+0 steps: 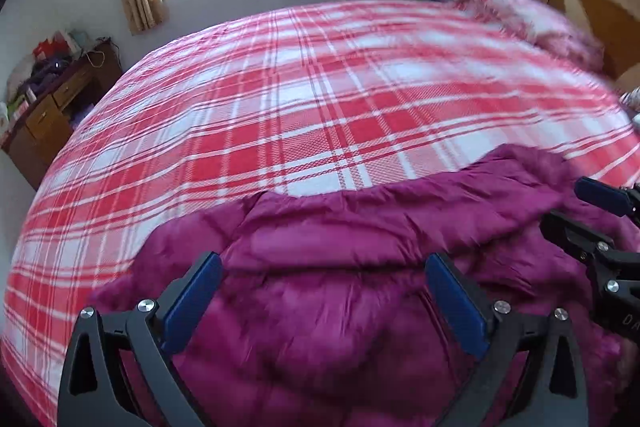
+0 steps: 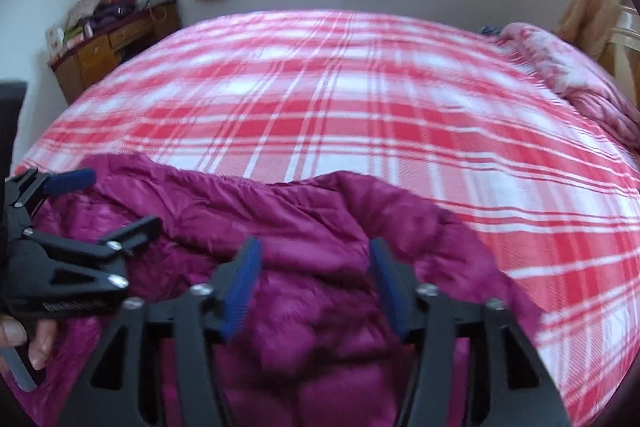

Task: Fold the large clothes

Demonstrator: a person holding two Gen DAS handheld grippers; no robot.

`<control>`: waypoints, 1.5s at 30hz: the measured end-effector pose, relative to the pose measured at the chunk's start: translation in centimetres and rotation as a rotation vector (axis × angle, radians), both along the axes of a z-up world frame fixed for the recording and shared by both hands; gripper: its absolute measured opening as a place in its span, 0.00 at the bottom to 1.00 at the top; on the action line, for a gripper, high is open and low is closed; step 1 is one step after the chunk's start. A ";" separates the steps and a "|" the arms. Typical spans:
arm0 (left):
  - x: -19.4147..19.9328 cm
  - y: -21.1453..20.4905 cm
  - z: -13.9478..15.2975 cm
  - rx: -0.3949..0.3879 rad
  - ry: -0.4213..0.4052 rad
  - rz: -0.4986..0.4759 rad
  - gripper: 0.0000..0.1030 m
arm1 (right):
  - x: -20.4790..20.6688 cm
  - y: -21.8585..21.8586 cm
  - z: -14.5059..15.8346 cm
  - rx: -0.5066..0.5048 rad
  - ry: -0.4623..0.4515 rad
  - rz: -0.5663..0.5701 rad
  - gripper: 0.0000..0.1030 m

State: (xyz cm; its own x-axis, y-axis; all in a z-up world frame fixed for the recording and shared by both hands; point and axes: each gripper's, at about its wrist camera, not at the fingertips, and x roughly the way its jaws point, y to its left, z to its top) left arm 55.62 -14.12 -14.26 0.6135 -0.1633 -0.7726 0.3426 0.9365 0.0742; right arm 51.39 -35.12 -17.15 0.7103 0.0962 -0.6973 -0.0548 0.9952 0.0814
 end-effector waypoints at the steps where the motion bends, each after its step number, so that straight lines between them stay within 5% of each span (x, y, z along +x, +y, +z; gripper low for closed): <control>1: -1.4 0.9 1.0 -0.024 -0.010 -0.007 0.99 | -1.9 -0.5 0.6 0.010 -0.003 0.002 0.73; 6: -11.3 9.0 3.9 -0.046 -0.083 -0.031 0.99 | -13.1 -3.3 0.1 0.123 0.096 -0.016 0.74; 14: -25.8 20.8 -1.1 0.035 -0.040 0.078 0.99 | -29.9 -4.7 -2.7 0.149 0.174 -0.130 0.75; 24: -35.0 23.5 -5.2 -0.108 0.136 0.110 0.99 | -38.9 -2.5 -4.9 0.182 0.196 -0.147 0.76; 27: -36.3 22.7 -5.6 -0.070 0.086 0.097 0.97 | -39.9 -1.3 -5.3 0.189 0.194 -0.137 0.53; 29: -36.6 22.5 -5.4 -0.071 0.082 0.096 0.81 | -40.2 -0.8 -5.4 0.190 0.191 -0.112 0.18; 31: -37.2 22.3 -4.6 -0.083 0.082 0.056 0.31 | -40.3 -1.0 -5.2 0.237 0.186 -0.106 0.10; 33: -37.4 22.7 -3.9 -0.100 0.091 0.032 0.16 | -41.4 -0.7 -4.5 0.242 0.155 -0.110 0.09; 45: -40.5 25.6 3.6 -0.276 0.009 -0.058 0.04 | -45.9 -0.1 2.4 0.264 -0.031 -0.073 0.07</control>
State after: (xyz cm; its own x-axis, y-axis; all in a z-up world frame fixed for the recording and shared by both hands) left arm 15.14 11.50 -10.69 0.5899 -0.4033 -0.6995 0.3960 0.8995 -0.1847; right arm 5.51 -35.21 -14.75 0.7428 0.2194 -0.6325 0.0096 0.9412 0.3378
